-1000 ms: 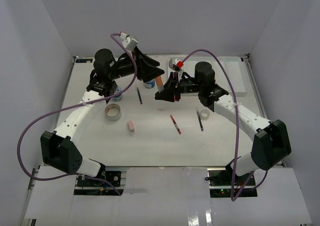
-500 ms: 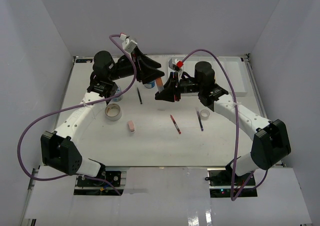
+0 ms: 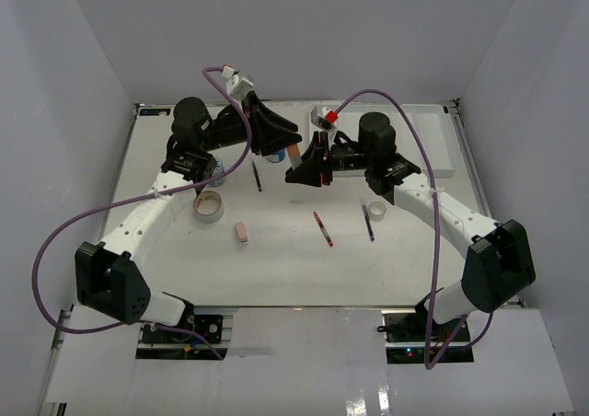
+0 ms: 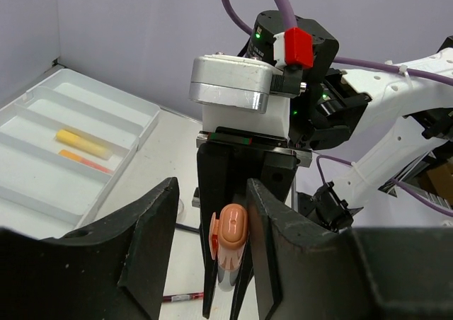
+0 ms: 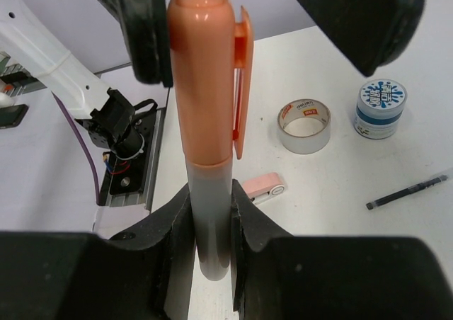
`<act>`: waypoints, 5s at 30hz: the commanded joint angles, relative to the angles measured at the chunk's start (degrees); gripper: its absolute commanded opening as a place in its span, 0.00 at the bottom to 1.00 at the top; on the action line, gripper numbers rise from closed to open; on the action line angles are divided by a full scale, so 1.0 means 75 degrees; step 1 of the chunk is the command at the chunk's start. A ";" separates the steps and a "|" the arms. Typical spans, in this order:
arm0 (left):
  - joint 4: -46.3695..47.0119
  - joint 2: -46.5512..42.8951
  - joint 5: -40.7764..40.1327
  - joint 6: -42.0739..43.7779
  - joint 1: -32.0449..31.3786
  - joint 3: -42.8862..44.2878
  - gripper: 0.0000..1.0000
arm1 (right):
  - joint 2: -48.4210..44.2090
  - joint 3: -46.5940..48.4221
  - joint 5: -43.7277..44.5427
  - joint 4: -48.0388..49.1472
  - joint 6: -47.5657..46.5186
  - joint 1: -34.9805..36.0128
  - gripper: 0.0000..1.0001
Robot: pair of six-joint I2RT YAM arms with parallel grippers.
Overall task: Sort the stationery into containers
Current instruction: Close the pen cap on the pen, then place the pen in the storage box.
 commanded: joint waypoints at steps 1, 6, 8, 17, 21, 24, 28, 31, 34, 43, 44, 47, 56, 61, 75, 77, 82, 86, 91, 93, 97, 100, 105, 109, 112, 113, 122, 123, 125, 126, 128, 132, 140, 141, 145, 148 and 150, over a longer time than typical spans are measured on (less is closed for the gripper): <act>0.0243 -0.0340 0.0145 -0.0053 -0.0005 -0.0115 0.53 | -0.0018 0.0377 -0.0040 0.0343 0.0116 -0.0013 0.09; 0.0478 -0.0387 0.0204 -0.0147 -0.0017 -0.0291 0.42 | 0.0017 0.0388 -0.0052 0.0414 0.0198 -0.0025 0.09; 0.0606 -0.0410 0.0216 -0.0194 -0.0017 -0.0349 0.38 | 0.0017 0.0400 -0.0052 0.0414 0.0210 -0.0025 0.09; 0.0725 -0.0364 0.0356 -0.0229 -0.0087 -0.0431 0.00 | 0.0029 0.0482 -0.0087 0.0426 0.0245 -0.0013 0.08; 0.0654 -0.0399 0.0438 -0.0229 -0.0111 -0.0618 0.00 | 0.0029 0.0611 -0.0099 0.0426 0.0257 -0.0013 0.08; 0.0584 -0.0434 0.0497 -0.0229 -0.0134 -0.0736 0.00 | 0.0029 0.0693 -0.0076 0.0449 0.0257 -0.0025 0.08; 0.0432 -0.0469 0.0591 -0.0206 -0.0193 -0.0911 0.00 | 0.0029 0.0915 -0.0111 0.0507 0.0257 -0.0025 0.08; 0.0396 -0.0469 0.0661 -0.0217 -0.0251 -0.1064 0.00 | 0.0052 0.1079 -0.0169 0.0554 0.0292 -0.0025 0.08; 0.0525 -0.0481 0.0743 -0.0346 -0.0275 -0.1240 0.00 | 0.0041 0.1255 -0.0204 0.0648 0.0292 -0.0048 0.08; 0.0982 -0.0434 0.1082 -0.0826 -0.0403 -0.1673 0.00 | -0.0006 0.1455 -0.0286 0.0883 0.0292 -0.0212 0.08; 0.0959 -0.0422 0.1118 -0.0827 -0.0415 -0.1674 0.00 | -0.0006 0.1478 -0.0298 0.0894 0.0280 -0.0235 0.08; 0.0830 -0.0352 0.1317 -0.0850 -0.0486 -0.1627 0.00 | -0.0018 0.1525 -0.0322 0.0964 0.0269 -0.0317 0.08; 0.0537 -0.0293 0.1470 -0.0815 -0.0638 -0.1744 0.00 | 0.0087 0.1794 -0.0533 0.1105 0.0221 -0.0364 0.08; 0.0186 -0.0200 0.1411 -0.0628 -0.0744 -0.1674 0.00 | 0.0099 0.1970 -0.0521 0.1140 0.0210 -0.0388 0.08; -0.1561 -0.0071 0.1704 0.0380 -0.0755 -0.1322 0.00 | 0.0076 0.2345 -0.0767 0.1199 0.0221 -0.0646 0.08; -0.1654 -0.0012 0.1821 0.0427 -0.0755 -0.1310 0.00 | 0.0123 0.2404 -0.0814 0.1222 0.0245 -0.0657 0.08; -0.1783 -0.0035 0.1728 0.0568 -0.0755 -0.1182 0.00 | 0.0158 0.2486 -0.0872 0.1328 0.0409 -0.0669 0.08; -0.1784 -0.0059 0.1412 0.0638 -0.0755 -0.0983 0.00 | 0.0158 0.2241 -0.0896 0.1433 0.0538 -0.0669 0.08; -0.1573 -0.0047 0.1224 0.0814 -0.0755 -0.0725 0.02 | 0.0018 0.1527 -0.0943 0.1691 0.0795 -0.0657 0.08; -0.1374 -0.0001 0.1119 0.0826 -0.0755 -0.0701 0.06 | -0.0030 0.1304 -0.0908 0.1784 0.0878 -0.0669 0.08; -0.0893 0.0070 0.1118 0.0475 -0.0755 -0.0666 0.14 | -0.0181 0.0846 -0.0826 0.1785 0.0866 -0.0657 0.08; -0.0904 0.0105 0.1001 0.0485 -0.0744 -0.0561 0.17 | -0.0205 0.0682 -0.0802 0.1622 0.0761 -0.0657 0.08; -0.1045 0.0105 0.0895 0.0568 -0.0755 -0.0478 0.21 | -0.0182 0.0459 -0.0826 0.1609 0.0726 -0.0657 0.08; -0.0928 0.0070 0.0884 0.0498 -0.0755 -0.0490 0.28 | -0.0159 0.0307 -0.0826 0.1609 0.0726 -0.0657 0.08; -0.0776 0.0070 0.0825 0.0451 -0.0755 -0.0548 0.32 | -0.0135 0.0213 -0.0849 0.1574 0.0714 -0.0669 0.08; -0.0752 0.0082 0.0756 0.0439 -0.0755 -0.0560 0.33 | -0.0135 0.0189 -0.0861 0.1528 0.0725 -0.0657 0.08; -0.0401 -0.0035 0.0088 0.0275 -0.0662 -0.0712 0.58 | 0.0099 -0.0103 -0.0685 0.0614 0.0269 -0.0657 0.08; -0.0366 -0.0059 -0.0087 0.0228 -0.0615 -0.0736 0.61 | 0.0134 -0.0173 -0.0604 0.0497 0.0176 -0.0669 0.08; -0.0155 -0.0106 -0.0241 0.0006 -0.0487 -0.0876 0.70 | 0.0193 -0.0314 -0.0451 0.0286 0.0035 -0.0657 0.08; -0.0062 -0.0152 -0.0299 -0.0088 -0.0428 -0.0923 0.73 | 0.0239 -0.0350 -0.0265 0.0169 -0.0117 -0.0669 0.08; 0.0115 -0.0281 -0.0405 -0.0205 -0.0264 -0.1052 0.79 | 0.0333 -0.0466 -0.0030 -0.0113 -0.0223 -0.0681 0.08; -0.0257 -0.0550 -0.0616 -0.0101 -0.0029 -0.1251 0.85 | 0.0556 -0.0526 0.0695 -0.0301 -0.0259 -0.0903 0.08; -0.3375 -0.1113 -0.4966 0.1070 0.0229 -0.1544 0.87 | 0.1714 0.1194 0.4349 -0.3142 -0.0621 -0.1969 0.08; -0.3760 -0.1137 -0.5416 0.1222 0.0241 -0.1614 0.87 | 0.1856 0.1452 0.5213 -0.3439 -0.0692 -0.2074 0.08; -0.4080 -0.1207 -0.6486 0.1481 0.0393 -0.2164 0.88 | 0.2722 0.2800 0.6333 -0.4401 -0.0786 -0.2789 0.08; -0.3952 -0.1243 -0.6803 0.1634 0.0405 -0.2446 0.88 | 0.3390 0.3340 0.6756 -0.4824 -0.0681 -0.3188 0.08; -0.3812 -0.1173 -0.7095 0.1692 0.0416 -0.2727 0.89 | 0.3906 0.3867 0.6920 -0.5116 -0.0657 -0.3398 0.08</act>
